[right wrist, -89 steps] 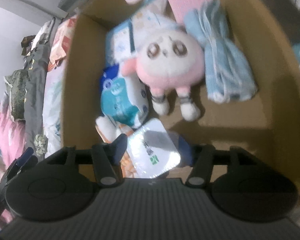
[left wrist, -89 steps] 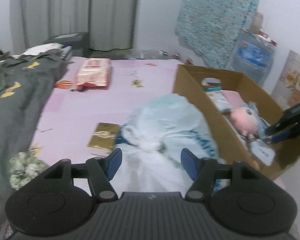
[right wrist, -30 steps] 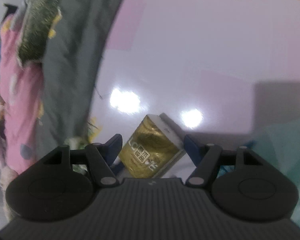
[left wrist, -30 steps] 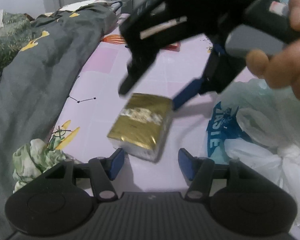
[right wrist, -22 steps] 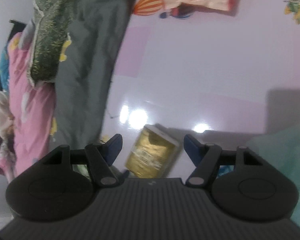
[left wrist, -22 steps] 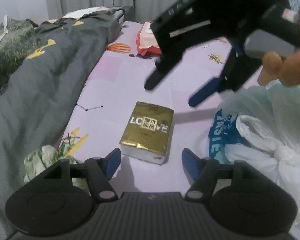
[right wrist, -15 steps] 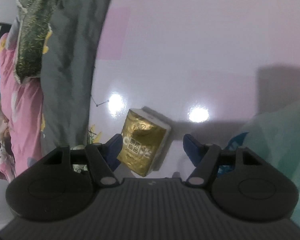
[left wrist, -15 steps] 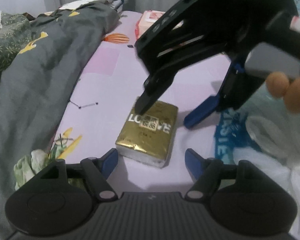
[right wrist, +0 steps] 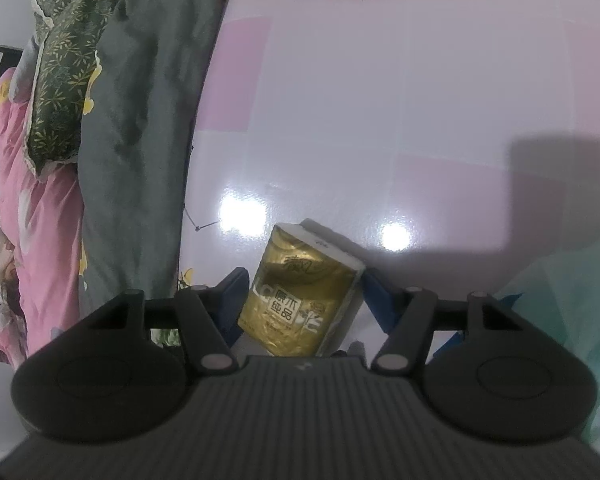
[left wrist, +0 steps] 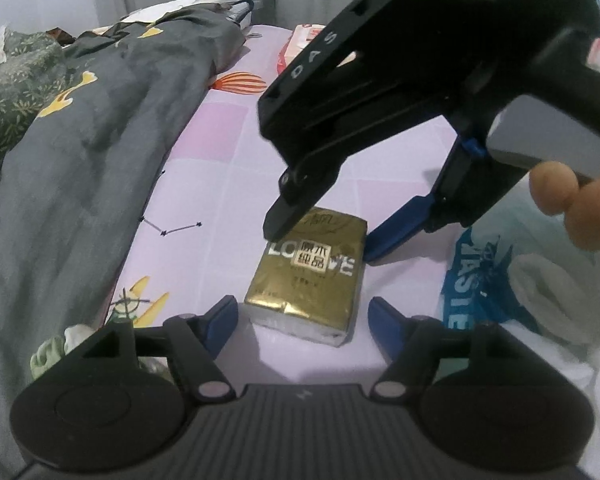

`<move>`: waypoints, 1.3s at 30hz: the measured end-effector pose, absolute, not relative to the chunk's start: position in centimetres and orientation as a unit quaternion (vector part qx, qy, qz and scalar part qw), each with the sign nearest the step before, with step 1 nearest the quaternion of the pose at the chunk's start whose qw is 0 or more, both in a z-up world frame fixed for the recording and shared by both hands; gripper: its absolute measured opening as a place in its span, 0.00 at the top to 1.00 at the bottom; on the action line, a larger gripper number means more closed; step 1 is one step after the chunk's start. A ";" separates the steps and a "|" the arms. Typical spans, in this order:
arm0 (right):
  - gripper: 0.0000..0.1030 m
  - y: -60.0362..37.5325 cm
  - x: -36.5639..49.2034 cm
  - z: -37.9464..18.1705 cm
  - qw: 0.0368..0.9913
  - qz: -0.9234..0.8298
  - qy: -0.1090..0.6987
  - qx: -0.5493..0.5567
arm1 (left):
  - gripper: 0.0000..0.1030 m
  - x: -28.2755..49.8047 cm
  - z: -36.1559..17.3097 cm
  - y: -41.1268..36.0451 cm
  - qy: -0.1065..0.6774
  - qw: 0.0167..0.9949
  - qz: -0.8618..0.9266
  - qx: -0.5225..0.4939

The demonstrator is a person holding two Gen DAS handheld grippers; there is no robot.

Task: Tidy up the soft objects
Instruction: 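Reach the right tool to the gold tissue pack and grasp it, then carry the gold tissue pack with the right tool into the box, release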

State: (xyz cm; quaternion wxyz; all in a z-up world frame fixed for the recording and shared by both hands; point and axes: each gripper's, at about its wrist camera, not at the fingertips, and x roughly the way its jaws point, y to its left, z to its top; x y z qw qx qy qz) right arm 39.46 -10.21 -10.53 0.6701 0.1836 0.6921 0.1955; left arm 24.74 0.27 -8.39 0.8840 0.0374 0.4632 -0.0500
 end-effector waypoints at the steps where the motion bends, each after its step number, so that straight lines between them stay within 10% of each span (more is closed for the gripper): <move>1: 0.39 -10.2 39.4 -10.6 0.670 0.196 0.692 0.182 | 0.29 24.9 -8.4 0.1 0.464 0.884 -0.050 0.040; 7: 0.44 -10.1 39.5 -10.5 0.674 0.200 0.688 0.180 | 0.46 25.1 -8.6 -1.0 0.463 0.883 -0.046 0.059; 15: 0.58 -10.2 39.1 -10.4 0.682 0.199 0.681 0.178 | 0.46 25.0 -8.1 -1.0 0.469 0.881 -0.039 0.043; 39: 0.59 -18.2 33.1 0.2 0.734 0.220 0.596 0.242 | 0.47 19.2 1.6 -5.7 0.376 0.922 -0.079 0.051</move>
